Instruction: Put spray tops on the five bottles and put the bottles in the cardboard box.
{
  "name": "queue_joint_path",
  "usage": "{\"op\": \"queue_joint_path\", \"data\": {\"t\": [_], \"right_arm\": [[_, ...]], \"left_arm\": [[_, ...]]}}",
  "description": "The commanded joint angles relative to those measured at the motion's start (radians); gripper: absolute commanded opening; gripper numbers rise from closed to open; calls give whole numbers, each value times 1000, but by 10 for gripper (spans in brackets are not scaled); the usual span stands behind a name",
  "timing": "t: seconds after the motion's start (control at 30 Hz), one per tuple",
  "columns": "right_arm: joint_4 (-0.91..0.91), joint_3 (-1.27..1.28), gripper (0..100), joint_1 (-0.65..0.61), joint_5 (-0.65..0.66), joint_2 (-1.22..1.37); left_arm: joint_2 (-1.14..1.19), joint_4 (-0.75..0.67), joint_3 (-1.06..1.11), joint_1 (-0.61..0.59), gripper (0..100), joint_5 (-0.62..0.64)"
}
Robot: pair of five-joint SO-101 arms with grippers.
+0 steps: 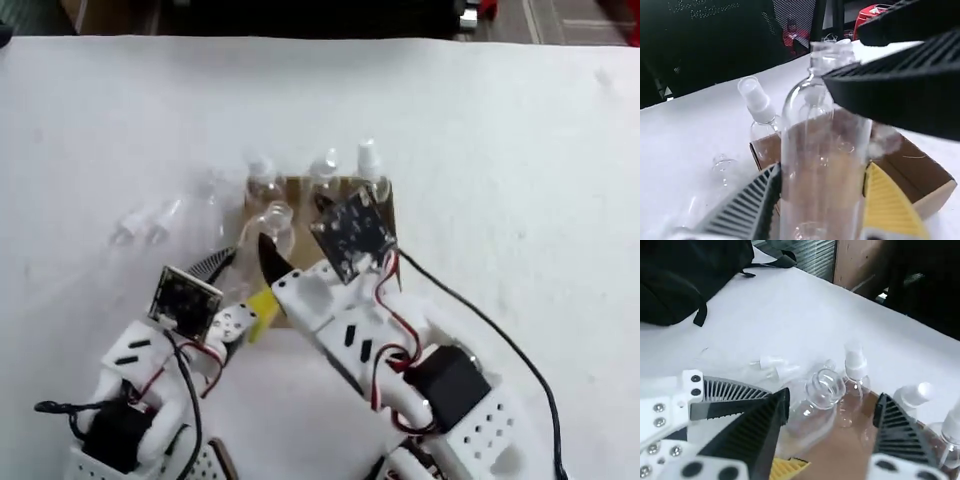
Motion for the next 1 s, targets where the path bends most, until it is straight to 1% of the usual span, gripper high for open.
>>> {"op": "queue_joint_path", "data": {"t": [0.0,0.07,0.23,0.37,0.53,0.63,0.77,0.9,0.97], "right_arm": [[-41,-44,244,-8,-77,39],[-51,-44,240,-8,-74,51],[-53,-44,139,-7,-71,64],[-53,-44,96,-7,-71,64],[-79,-38,16,-7,-71,64],[-81,-38,20,-12,-71,64],[-73,-35,20,-50,-66,61],[-73,-12,20,-99,54,53],[-73,-6,20,-105,80,53]], "left_arm": [[-7,-31,-5,1,230,6],[-7,-31,-5,-1,230,6],[-7,-31,-5,-2,230,6],[-7,-31,-5,1,230,6],[-7,-31,-5,1,230,6],[-7,-31,-5,1,230,6],[-7,-31,-5,1,229,6],[-7,-31,-5,-1,229,6],[-7,-31,-5,-1,229,6]]}}
